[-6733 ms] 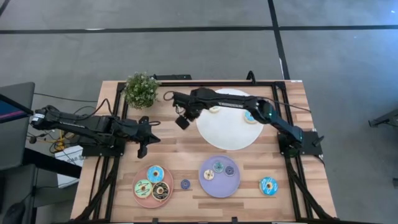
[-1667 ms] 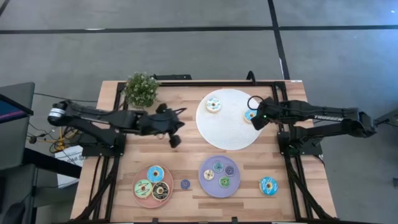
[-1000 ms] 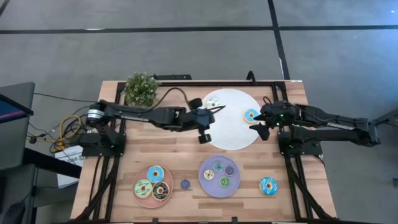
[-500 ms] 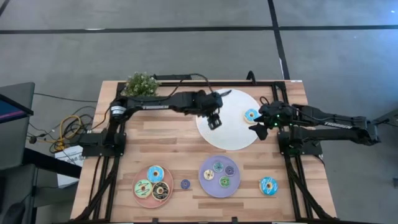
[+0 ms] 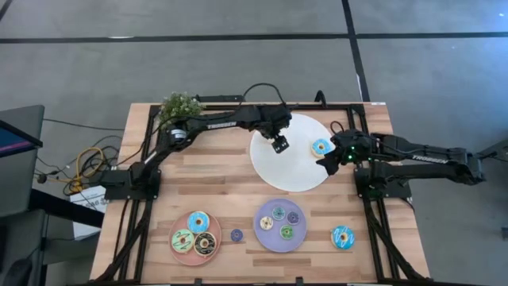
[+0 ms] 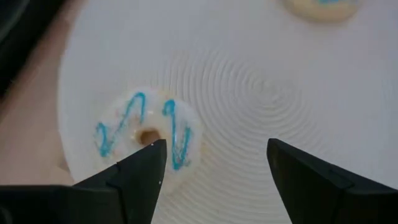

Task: Pick & Place donuts
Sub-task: Put the big white donut on the pink plate

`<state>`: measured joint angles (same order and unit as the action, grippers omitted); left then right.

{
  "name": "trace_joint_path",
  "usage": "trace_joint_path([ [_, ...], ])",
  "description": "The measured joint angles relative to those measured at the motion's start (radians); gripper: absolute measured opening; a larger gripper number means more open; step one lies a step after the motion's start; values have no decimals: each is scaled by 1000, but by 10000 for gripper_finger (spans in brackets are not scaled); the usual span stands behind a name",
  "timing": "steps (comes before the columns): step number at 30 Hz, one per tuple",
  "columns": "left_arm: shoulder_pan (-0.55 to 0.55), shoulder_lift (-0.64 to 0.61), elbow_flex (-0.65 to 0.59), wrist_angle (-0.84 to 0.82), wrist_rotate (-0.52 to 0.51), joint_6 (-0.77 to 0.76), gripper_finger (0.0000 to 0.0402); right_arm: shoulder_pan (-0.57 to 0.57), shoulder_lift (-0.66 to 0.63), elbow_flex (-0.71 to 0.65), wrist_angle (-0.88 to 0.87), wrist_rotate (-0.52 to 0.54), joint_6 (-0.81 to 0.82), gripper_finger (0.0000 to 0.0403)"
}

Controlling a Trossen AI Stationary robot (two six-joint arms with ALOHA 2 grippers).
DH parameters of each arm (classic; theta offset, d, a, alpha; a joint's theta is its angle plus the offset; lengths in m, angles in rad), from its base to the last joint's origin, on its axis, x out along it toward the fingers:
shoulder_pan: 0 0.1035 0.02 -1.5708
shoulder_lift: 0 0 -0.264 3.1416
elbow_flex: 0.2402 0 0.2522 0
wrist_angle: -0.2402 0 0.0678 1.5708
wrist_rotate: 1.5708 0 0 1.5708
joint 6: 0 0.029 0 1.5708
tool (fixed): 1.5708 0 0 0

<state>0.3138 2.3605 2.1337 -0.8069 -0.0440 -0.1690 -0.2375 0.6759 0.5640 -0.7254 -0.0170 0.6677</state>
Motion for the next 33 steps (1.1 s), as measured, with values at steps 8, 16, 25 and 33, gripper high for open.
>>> trace_joint_path([
  [8, 24, 49, 10, 12, 29, 41, 271, -1, 0, 0, 0, 33, 91, 260],
  [16, 41, 64, 8, 8, 80, 5, 258, -1, 0, 0, 1, 45, 134, 260],
  [25, 40, 89, 16, -8, 61, -25, 252, -1, 0, 0, 8, 45, 157, 260],
  [33, 40, 89, 16, -4, 53, -25, 251, -1, 0, 0, 8, 45, 171, 260],
])
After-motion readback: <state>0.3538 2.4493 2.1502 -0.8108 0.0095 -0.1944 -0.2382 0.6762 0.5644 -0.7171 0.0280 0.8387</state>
